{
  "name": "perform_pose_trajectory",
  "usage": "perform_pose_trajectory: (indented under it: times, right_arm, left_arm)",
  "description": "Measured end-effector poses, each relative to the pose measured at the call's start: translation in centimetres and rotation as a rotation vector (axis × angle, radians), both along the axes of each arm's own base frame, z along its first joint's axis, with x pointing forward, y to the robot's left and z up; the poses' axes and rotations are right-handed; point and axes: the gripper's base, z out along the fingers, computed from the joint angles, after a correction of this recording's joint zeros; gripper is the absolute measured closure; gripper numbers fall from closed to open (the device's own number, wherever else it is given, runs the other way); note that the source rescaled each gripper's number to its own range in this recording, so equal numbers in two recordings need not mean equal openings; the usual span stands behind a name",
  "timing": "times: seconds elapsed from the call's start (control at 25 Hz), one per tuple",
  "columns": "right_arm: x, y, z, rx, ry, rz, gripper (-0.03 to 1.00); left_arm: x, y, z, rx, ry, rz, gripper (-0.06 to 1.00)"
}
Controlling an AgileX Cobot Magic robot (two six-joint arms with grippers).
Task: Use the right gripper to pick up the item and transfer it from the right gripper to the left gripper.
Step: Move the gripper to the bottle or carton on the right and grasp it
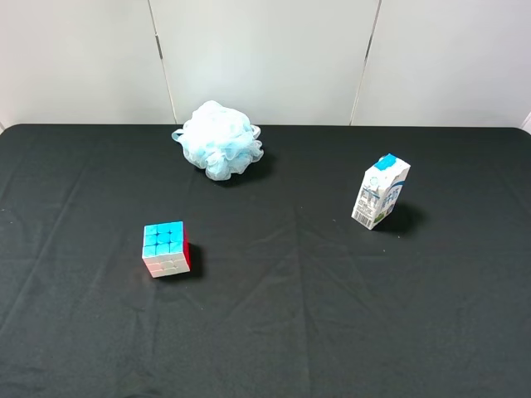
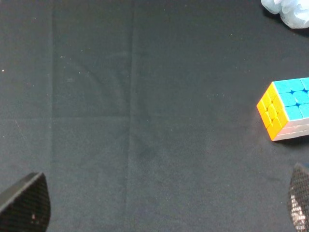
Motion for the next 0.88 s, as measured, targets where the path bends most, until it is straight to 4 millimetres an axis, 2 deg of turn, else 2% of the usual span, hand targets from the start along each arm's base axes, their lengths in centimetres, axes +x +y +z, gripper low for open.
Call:
perform_pose_trajectory:
  times: [0.88]
  right_arm:
    - [0.0, 0.0, 0.0, 0.0, 0.0, 0.0, -0.01]
  left_arm:
    - [0.0, 0.0, 0.0, 0.0, 0.0, 0.0, -0.03]
